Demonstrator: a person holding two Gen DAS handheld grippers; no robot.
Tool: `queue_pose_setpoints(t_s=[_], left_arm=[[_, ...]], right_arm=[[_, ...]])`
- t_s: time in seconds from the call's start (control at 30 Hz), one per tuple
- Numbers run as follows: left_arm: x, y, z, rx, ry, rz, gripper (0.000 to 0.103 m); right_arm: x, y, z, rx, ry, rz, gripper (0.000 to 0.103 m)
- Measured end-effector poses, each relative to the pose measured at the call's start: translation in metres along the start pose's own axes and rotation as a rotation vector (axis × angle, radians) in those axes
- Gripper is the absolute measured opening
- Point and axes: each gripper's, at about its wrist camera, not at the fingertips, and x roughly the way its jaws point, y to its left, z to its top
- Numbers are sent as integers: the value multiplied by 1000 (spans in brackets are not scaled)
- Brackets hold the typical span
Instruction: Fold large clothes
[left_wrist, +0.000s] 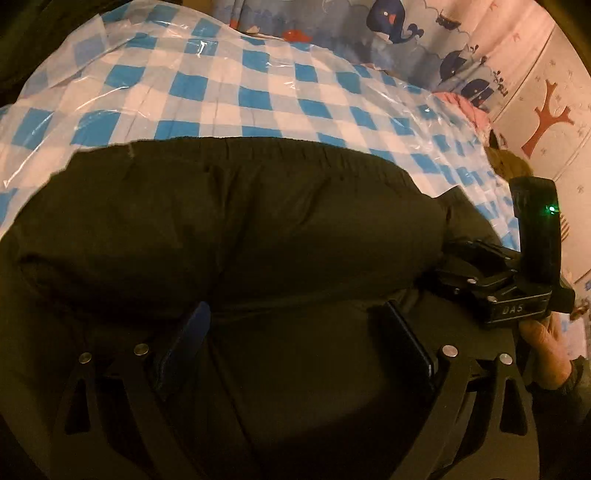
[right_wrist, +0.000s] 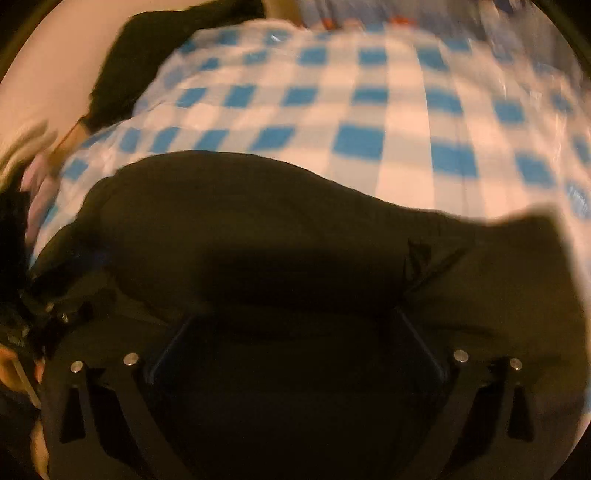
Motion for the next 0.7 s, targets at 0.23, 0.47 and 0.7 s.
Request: queue_pose_setpoints(t_s=[0.23, 0.47, 0.7], left_arm=[[-67, 9, 16, -43, -148, 6, 90], [-28, 107, 3, -284, -119, 36, 90], [-64, 103, -5, -310, -158, 35, 90]], right_arm=[[-61, -14, 9, 27, -175, 20, 96], [-5, -103, -8, 294, -129, 69, 96], [-54, -95, -18, 277, -214, 81, 96]])
